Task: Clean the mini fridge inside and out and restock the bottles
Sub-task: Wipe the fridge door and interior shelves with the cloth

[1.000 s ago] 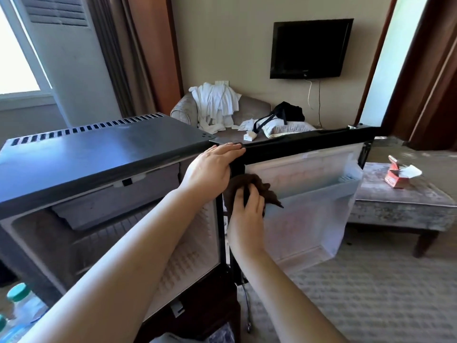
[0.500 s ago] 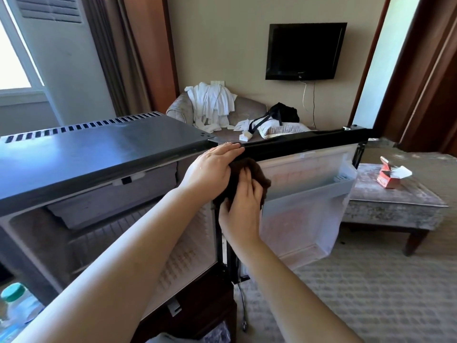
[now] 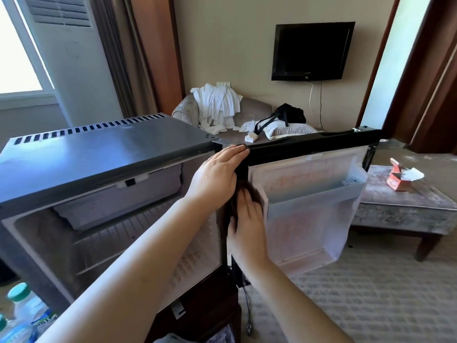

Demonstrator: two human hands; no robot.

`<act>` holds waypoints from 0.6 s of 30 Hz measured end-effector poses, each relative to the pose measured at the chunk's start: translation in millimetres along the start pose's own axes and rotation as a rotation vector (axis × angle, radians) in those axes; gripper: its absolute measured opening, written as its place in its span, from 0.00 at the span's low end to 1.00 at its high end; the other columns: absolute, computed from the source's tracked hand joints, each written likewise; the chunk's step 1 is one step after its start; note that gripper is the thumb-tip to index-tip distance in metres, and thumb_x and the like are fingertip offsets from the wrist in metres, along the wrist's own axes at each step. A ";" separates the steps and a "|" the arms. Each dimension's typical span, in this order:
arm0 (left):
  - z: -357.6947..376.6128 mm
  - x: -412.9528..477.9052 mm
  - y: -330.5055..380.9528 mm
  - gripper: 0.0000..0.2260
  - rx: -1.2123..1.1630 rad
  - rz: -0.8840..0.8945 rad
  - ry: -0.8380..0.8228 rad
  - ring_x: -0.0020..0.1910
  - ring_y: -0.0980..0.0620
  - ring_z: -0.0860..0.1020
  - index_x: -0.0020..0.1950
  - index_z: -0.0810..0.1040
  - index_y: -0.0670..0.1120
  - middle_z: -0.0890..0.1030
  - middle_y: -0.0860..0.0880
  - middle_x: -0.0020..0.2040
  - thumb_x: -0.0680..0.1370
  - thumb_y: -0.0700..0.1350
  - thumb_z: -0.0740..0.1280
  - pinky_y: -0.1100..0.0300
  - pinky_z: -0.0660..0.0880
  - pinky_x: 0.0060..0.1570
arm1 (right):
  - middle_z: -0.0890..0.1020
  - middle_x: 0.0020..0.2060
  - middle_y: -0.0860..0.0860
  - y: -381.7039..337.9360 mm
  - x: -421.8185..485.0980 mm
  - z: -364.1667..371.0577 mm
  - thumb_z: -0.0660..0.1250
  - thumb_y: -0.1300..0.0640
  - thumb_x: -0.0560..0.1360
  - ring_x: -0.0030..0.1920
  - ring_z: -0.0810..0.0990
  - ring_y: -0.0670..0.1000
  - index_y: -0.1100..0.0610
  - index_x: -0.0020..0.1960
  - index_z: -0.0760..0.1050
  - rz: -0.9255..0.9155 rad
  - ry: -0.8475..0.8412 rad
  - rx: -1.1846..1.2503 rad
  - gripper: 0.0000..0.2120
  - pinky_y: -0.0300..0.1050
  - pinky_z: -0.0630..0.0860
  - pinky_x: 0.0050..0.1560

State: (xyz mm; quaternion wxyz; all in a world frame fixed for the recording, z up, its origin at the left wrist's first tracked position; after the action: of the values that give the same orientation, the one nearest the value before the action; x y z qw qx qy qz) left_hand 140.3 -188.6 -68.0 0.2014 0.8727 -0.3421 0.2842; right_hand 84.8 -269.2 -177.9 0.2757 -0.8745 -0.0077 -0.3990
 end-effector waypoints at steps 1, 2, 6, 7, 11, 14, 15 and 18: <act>-0.9 0.8 0.7 0.24 -0.007 -0.011 0.004 0.73 0.54 0.64 0.72 0.70 0.49 0.70 0.53 0.72 0.76 0.35 0.59 0.66 0.55 0.70 | 0.70 0.69 0.59 -7.5 15.0 -6.4 0.68 0.66 0.71 0.69 0.66 0.55 0.64 0.73 0.64 -0.025 0.051 0.015 0.31 0.39 0.53 0.73; -2.4 1.4 0.7 0.23 -0.013 -0.020 0.015 0.72 0.55 0.64 0.71 0.70 0.50 0.70 0.53 0.72 0.77 0.36 0.59 0.66 0.55 0.70 | 0.70 0.69 0.59 -13.6 26.1 -11.0 0.68 0.65 0.71 0.69 0.66 0.56 0.65 0.73 0.63 -0.035 0.091 0.020 0.31 0.37 0.48 0.73; 1.2 -0.2 -0.6 0.22 -0.031 -0.021 0.034 0.72 0.54 0.65 0.71 0.71 0.50 0.70 0.53 0.71 0.77 0.36 0.59 0.62 0.59 0.72 | 0.69 0.70 0.59 -3.7 12.4 1.1 0.72 0.60 0.68 0.71 0.62 0.53 0.63 0.74 0.60 -0.030 0.014 -0.117 0.38 0.38 0.43 0.75; 3.1 -1.3 -1.0 0.23 -0.029 -0.015 0.031 0.72 0.54 0.65 0.71 0.71 0.49 0.70 0.53 0.71 0.76 0.35 0.59 0.61 0.59 0.72 | 0.70 0.70 0.58 5.0 -1.7 10.4 0.75 0.60 0.66 0.71 0.63 0.52 0.62 0.74 0.59 -0.016 -0.039 -0.152 0.41 0.42 0.47 0.74; 7.9 0.2 -3.6 0.25 -0.030 0.009 0.068 0.72 0.53 0.66 0.70 0.72 0.48 0.71 0.52 0.70 0.75 0.33 0.60 0.61 0.61 0.71 | 0.74 0.66 0.59 34.0 -53.9 41.0 0.79 0.64 0.59 0.66 0.74 0.55 0.63 0.70 0.63 0.051 -0.180 -0.176 0.43 0.47 0.62 0.68; 8.4 -0.2 -1.9 0.25 -0.034 -0.005 0.068 0.72 0.53 0.66 0.70 0.73 0.47 0.72 0.52 0.70 0.74 0.33 0.60 0.60 0.61 0.70 | 0.77 0.63 0.60 46.1 -70.2 44.4 0.78 0.66 0.61 0.62 0.78 0.58 0.65 0.67 0.70 0.058 -0.207 -0.158 0.37 0.48 0.68 0.64; 8.4 -0.8 -1.3 0.25 -0.031 -0.002 0.062 0.72 0.53 0.66 0.70 0.73 0.47 0.72 0.52 0.70 0.74 0.33 0.60 0.59 0.62 0.70 | 0.77 0.62 0.60 48.0 -70.6 41.3 0.77 0.67 0.62 0.61 0.78 0.58 0.65 0.67 0.71 0.058 -0.198 -0.127 0.35 0.50 0.71 0.63; 8.3 -1.3 -1.4 0.25 -0.028 0.008 0.066 0.72 0.52 0.66 0.70 0.73 0.48 0.72 0.52 0.70 0.74 0.33 0.59 0.56 0.65 0.70 | 0.76 0.64 0.60 43.4 -58.4 27.6 0.73 0.65 0.68 0.64 0.76 0.58 0.65 0.69 0.70 0.059 -0.142 -0.050 0.30 0.53 0.76 0.61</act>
State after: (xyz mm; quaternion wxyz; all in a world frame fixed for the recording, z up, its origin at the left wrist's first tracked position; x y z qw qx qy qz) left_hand 143.5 -191.5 -75.3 0.2235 0.8587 -0.3425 0.3088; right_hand 74.3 -280.5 -254.2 0.2639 -0.9070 0.0085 -0.3279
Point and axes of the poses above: each hand's wrist, its own x-axis towards the middle knuckle, its own z-axis out of the palm, y = z × x, the point moved 1 cm from there along x, towards the middle knuckle
